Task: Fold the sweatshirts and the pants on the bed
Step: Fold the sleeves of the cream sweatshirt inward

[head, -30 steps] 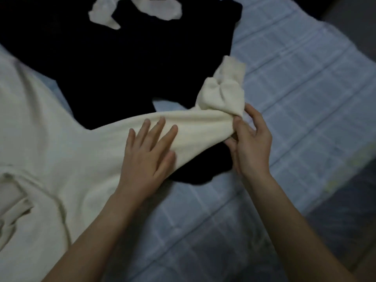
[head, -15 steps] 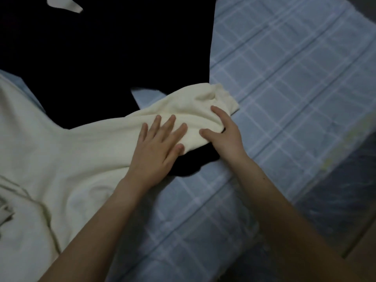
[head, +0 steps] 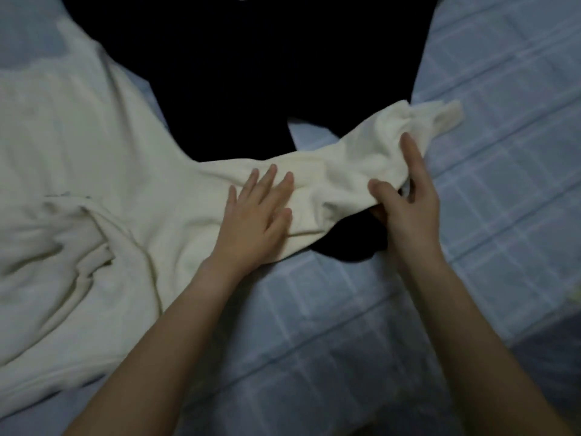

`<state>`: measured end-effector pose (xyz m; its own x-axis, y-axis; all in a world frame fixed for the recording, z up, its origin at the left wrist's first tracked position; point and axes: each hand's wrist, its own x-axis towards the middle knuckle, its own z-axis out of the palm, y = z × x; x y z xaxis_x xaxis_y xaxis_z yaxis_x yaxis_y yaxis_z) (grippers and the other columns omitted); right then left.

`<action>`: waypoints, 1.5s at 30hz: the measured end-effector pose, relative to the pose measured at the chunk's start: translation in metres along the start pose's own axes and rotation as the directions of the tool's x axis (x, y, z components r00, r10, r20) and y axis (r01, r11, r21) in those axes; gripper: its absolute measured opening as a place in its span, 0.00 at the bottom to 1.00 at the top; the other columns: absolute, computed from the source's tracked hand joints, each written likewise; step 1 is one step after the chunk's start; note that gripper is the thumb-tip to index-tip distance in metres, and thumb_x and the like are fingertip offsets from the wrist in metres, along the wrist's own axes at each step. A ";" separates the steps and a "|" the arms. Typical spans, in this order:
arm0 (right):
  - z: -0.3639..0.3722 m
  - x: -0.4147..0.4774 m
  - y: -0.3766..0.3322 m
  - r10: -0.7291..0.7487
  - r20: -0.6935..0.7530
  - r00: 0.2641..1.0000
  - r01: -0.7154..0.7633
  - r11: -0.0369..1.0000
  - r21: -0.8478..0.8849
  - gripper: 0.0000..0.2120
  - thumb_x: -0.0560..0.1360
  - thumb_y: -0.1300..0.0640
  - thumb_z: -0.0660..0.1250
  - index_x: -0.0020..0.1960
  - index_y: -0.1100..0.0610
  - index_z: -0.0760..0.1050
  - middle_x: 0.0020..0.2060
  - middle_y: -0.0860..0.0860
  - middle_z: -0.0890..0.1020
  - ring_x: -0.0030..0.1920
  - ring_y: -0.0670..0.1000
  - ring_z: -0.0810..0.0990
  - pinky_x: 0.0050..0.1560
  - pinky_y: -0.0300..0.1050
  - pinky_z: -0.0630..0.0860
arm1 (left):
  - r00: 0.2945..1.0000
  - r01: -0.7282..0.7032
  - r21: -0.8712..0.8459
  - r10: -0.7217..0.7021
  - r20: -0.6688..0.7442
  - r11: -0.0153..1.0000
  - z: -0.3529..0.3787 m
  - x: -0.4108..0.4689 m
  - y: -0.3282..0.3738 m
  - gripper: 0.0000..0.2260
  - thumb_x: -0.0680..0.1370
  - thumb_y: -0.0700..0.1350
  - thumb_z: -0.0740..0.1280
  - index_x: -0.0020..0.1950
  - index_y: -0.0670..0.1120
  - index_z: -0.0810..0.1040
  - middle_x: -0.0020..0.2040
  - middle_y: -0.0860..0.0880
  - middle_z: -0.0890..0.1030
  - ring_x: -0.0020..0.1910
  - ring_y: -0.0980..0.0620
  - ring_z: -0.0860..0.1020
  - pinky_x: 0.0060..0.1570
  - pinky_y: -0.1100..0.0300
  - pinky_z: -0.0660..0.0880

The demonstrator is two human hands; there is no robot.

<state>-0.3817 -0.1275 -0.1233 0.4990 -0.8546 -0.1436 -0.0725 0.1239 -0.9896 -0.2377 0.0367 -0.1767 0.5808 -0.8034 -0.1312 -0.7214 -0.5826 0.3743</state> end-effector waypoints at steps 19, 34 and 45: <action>0.226 -0.155 0.021 -0.005 0.648 0.762 0.057 0.997 -0.058 0.34 0.77 0.69 0.65 0.76 0.45 0.64 0.43 0.35 0.79 0.32 0.53 0.64 0.48 0.61 0.82 | 0.795 0.604 0.160 -0.574 -0.195 0.781 -0.044 -0.220 -0.236 0.27 0.79 0.58 0.51 0.79 0.56 0.58 0.81 0.46 0.54 0.79 0.39 0.52 0.72 0.33 0.49; 0.358 -0.259 0.047 0.051 0.957 0.285 0.684 0.689 -0.240 0.38 0.68 0.75 0.56 0.72 0.46 0.72 0.78 0.56 0.58 0.77 0.52 0.59 0.73 0.34 0.57 | 0.568 0.118 -0.984 -0.822 -0.042 0.132 -0.148 -0.273 -0.296 0.30 0.69 0.58 0.72 0.68 0.66 0.65 0.66 0.53 0.72 0.63 0.54 0.76 0.58 0.55 0.77; 0.326 -0.235 0.035 -0.362 0.758 0.543 0.817 0.437 -0.376 0.25 0.70 0.68 0.63 0.67 0.59 0.76 0.65 0.58 0.75 0.63 0.60 0.72 0.67 0.48 0.67 | 0.492 0.316 -0.857 -0.842 -0.220 0.408 -0.137 -0.272 -0.330 0.15 0.73 0.47 0.73 0.60 0.51 0.79 0.50 0.53 0.82 0.47 0.52 0.83 0.52 0.53 0.80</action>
<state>-0.2205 0.2422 -0.1247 0.9517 -0.1262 0.2800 0.0514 -0.8335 -0.5502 -0.1058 0.4647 -0.1386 0.9763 0.1227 -0.1781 0.2123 -0.3864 0.8976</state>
